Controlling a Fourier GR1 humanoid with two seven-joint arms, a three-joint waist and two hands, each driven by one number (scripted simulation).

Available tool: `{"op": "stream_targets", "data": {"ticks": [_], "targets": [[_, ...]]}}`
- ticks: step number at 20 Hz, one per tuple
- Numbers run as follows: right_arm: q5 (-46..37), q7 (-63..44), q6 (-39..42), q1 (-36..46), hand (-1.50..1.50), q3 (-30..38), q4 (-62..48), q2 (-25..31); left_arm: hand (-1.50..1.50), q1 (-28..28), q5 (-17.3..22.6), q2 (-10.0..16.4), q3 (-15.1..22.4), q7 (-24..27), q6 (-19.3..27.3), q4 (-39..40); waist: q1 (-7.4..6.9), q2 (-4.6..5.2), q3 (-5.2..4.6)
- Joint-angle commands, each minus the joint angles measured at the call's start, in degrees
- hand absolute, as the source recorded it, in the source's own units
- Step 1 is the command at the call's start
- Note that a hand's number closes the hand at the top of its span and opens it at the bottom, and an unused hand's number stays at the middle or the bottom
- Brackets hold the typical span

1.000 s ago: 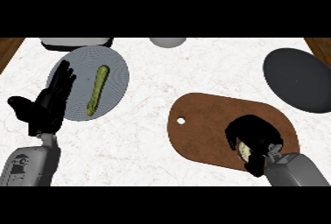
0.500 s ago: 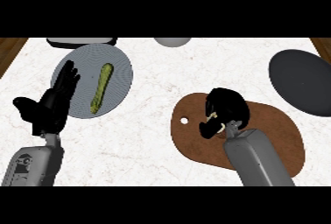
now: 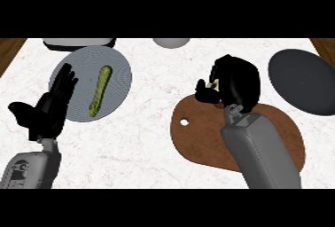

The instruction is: Pick the cupcake from the cutting board and place it in the pan

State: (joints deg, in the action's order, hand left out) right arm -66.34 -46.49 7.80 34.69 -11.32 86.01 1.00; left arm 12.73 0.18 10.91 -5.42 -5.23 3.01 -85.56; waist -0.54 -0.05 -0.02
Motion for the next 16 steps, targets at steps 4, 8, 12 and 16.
{"op": "stream_targets", "data": {"ticks": [4, 8, 12, 16], "targets": [[2.35, 1.97, -4.17, 5.33, 1.5, 10.9, 2.22, 5.61, 0.0, -1.05, -0.6, -1.36, -0.31, 3.09, 0.92, 2.0, 0.52, 0.14, 0.01], [9.48, 5.15, -11.0, 5.15, 1.5, 18.51, 2.01, 5.22, 0.0, 0.18, 0.63, -0.38, -0.91, -0.19, 0.11, 0.18, 0.23, 0.2, 0.08], [14.59, 13.85, -15.76, 2.62, 1.5, 25.59, -4.64, 10.85, 0.0, 2.04, 1.31, 0.05, -0.95, -0.11, -1.39, 1.6, 0.41, 0.32, 0.06], [15.2, 21.7, -16.14, 3.39, 1.5, 30.53, -15.45, 20.22, 0.0, 0.66, 2.5, 2.5, -3.48, 1.22, -3.01, 1.94, -0.03, 0.52, 0.05]]}}
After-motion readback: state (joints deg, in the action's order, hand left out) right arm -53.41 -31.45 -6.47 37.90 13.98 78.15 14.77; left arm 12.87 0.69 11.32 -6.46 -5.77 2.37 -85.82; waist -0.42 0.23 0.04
